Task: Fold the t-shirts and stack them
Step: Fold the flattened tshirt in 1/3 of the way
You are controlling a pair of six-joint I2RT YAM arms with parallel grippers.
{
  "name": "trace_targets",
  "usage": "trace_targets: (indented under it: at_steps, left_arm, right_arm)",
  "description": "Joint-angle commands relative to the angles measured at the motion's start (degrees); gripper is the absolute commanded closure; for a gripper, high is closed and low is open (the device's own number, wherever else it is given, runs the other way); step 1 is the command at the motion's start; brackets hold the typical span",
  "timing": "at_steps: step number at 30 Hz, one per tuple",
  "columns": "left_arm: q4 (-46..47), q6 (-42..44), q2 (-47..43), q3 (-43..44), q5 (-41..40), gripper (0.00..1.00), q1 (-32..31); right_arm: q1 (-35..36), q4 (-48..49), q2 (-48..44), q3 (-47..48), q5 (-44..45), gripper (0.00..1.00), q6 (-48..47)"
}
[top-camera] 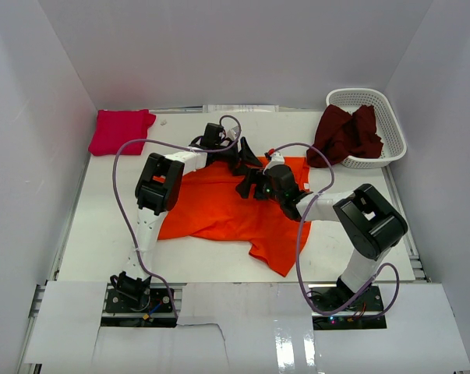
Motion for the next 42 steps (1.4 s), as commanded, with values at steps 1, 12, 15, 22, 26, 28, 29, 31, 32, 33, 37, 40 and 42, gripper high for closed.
trace_targets:
  at_steps: [1, 12, 15, 22, 26, 28, 29, 31, 32, 33, 37, 40, 42]
  left_arm:
    - [-3.79, 1.98, -2.39, -1.59, -2.18, 0.27, -0.40]
    - [-3.70, 1.62, -2.48, -1.15, -2.01, 0.27, -0.40]
    - [-3.70, 1.62, -2.39, -0.97, -1.92, 0.27, -0.40]
    - [-3.70, 1.36, -1.86, 0.08, -1.66, 0.27, -0.40]
    - [-3.79, 1.45, -1.86, 0.35, -1.83, 0.27, -0.40]
    - [-3.79, 1.36, -1.86, 0.52, -1.83, 0.27, -0.40]
    - [-3.79, 1.36, -1.86, 0.52, -1.83, 0.27, -0.40]
    - [-3.79, 1.10, -1.78, 0.70, -1.83, 0.27, -0.40]
    - [-3.79, 1.01, -1.77, 0.79, -1.83, 0.27, -0.40]
    - [-3.79, 0.84, -1.77, 0.87, -1.92, 0.27, -0.40]
    - [-3.70, 0.48, -1.86, 0.96, -1.83, 0.27, -0.40]
    - [-3.79, 0.39, -1.95, 0.96, -1.92, 0.27, -0.40]
    - [-4.05, 0.48, -2.13, 1.05, -1.92, 0.27, -0.40]
  right_arm:
    - [-0.40, 4.68, -1.24, -0.02, -0.47, 0.15, -1.00]
    - [-3.47, 0.14, -4.75, -1.08, -3.28, 0.14, 1.90]
    - [-3.83, -6.19, -9.22, -2.04, 1.70, 0.14, -1.94]
    - [-4.09, -13.06, -14.07, -3.98, 7.71, 0.12, -4.08]
    - [-4.01, -13.06, -14.08, -3.37, 5.43, 0.12, -2.94]
    - [-3.92, -13.15, -13.90, -2.93, 4.11, 0.12, -1.89]
    - [-3.92, -13.15, -13.64, -2.66, 3.49, 0.12, -1.45]
    - [-3.83, -12.63, -13.29, -2.57, 3.14, 0.12, -1.00]
    - [-3.83, -12.10, -12.85, -2.75, 2.96, 0.12, -0.57]
    - [-3.57, -11.75, -12.58, -2.92, 2.87, 0.12, -0.48]
    - [-2.08, -7.36, -11.00, -4.68, 5.59, 0.12, 0.40]
    - [-0.50, -2.70, -9.07, -5.91, 8.58, 0.12, -0.03]
    - [0.73, 0.81, -7.58, -6.79, 9.90, 0.12, -0.30]
